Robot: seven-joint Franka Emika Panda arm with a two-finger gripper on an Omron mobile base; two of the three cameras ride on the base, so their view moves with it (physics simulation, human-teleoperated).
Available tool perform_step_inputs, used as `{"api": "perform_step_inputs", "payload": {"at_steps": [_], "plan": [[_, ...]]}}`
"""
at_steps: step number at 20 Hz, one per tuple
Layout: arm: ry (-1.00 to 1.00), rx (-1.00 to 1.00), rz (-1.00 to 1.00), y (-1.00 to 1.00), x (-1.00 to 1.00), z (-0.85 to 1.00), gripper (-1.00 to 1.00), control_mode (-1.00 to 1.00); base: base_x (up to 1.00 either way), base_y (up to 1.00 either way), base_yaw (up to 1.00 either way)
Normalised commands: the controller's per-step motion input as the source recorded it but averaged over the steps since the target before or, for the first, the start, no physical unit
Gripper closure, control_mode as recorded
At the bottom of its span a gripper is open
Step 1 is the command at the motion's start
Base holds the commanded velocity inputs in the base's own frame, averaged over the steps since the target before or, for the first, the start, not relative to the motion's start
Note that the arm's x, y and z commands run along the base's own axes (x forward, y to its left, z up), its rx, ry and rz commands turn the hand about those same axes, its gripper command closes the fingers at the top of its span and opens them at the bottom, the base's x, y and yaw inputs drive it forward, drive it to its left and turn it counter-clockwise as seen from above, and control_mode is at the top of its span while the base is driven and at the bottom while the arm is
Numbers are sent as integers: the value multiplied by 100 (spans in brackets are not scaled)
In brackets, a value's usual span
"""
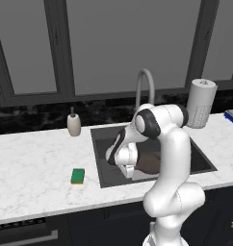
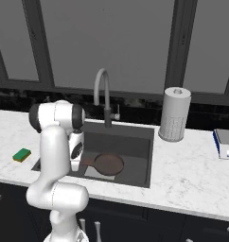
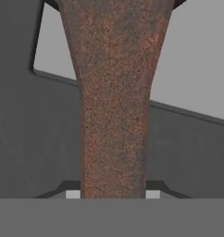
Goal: Pick the pan and sponge and place them into the sink. Then turn on the water.
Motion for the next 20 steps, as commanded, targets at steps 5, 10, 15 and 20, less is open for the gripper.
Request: {"api": "perform_step_inputs", "payload": {"at_steps": [5, 10, 15, 20], "plan": [[0, 0, 0, 0, 5, -11, -100, -100, 0, 0, 0], [-1, 0, 0, 0, 0, 1, -100, -100, 0, 0, 0], [-6, -1, 1, 0, -3, 61, -100, -100, 0, 0, 0], [-7, -6, 7, 0, -45, 96, -100, -100, 0, 0, 0]]}}
